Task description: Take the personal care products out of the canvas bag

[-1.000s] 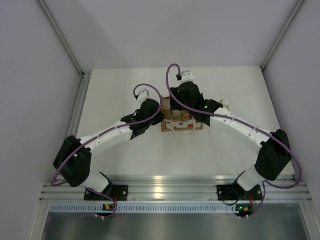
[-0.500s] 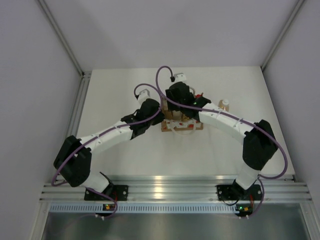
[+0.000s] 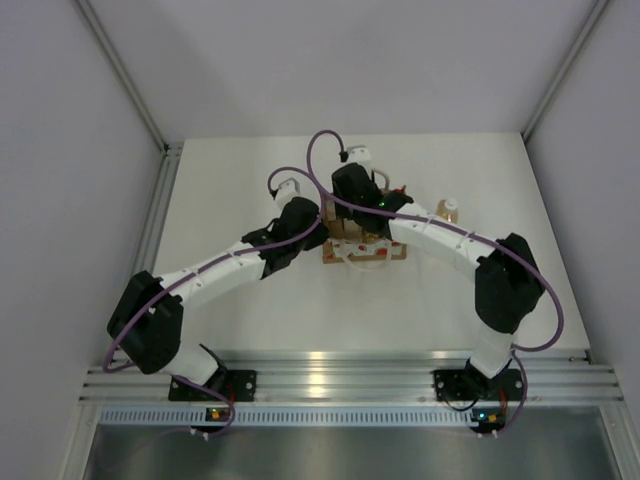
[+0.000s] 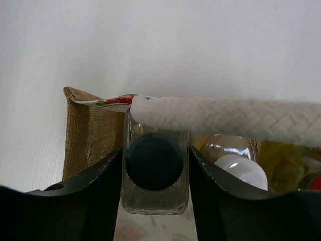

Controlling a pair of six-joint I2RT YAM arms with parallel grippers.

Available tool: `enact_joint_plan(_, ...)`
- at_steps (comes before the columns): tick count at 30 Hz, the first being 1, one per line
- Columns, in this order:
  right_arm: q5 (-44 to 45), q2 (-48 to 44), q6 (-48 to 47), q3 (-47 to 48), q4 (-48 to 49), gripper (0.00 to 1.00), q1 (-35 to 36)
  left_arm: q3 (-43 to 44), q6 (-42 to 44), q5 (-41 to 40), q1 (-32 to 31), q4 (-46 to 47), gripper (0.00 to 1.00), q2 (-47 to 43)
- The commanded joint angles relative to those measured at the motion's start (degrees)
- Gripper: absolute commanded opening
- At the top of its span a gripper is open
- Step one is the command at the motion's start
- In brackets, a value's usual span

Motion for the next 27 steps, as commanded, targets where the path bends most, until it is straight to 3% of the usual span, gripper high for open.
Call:
enact_joint_plan(1, 2.74, 3.16, 2.42, 1.53, -0.17, 0.46, 1.14, 0.62, 0.54, 2.16, -0.14, -1.94, 0.0, 0.61)
enact_joint_plan(18, 2.04, 3.6, 4.89, -0.67, -0.17, 0.51, 2.29, 0.09, 0.28, 2.34, -0.14, -1.94, 0.0, 0.35)
enact_joint_plan(20, 2.13, 3.69, 5.06, -0.85, -0.08, 0.45, 2.37, 0.09, 0.27, 2.34, -0.14, -1.94, 0.0, 0.44)
enact_joint_plan(23, 2.13, 3.52, 4.8, -0.32, -0.08, 0.26, 2.37, 0.09, 0.36, 2.25, -0.14, -1.94, 0.0, 0.18)
enact_joint_plan(24, 2.13, 3.34, 4.63, 0.38, -0.08, 0.15, 2.46, 0.18, 0.36, 2.16, -0.14, -1.94, 0.0, 0.17)
enact_joint_plan(26, 2.13, 2.81, 4.1, 1.17, -0.17, 0.08, 2.72, 0.01, 0.45, 1.9, -0.14, -2.03, 0.0, 0.17)
enact_joint_plan(27, 2.3, 2.38, 3.57, 2.22, -0.17, 0.0, 2.81, 0.09, 0.36, 1.9, -0.14, -1.94, 0.0, 0.17)
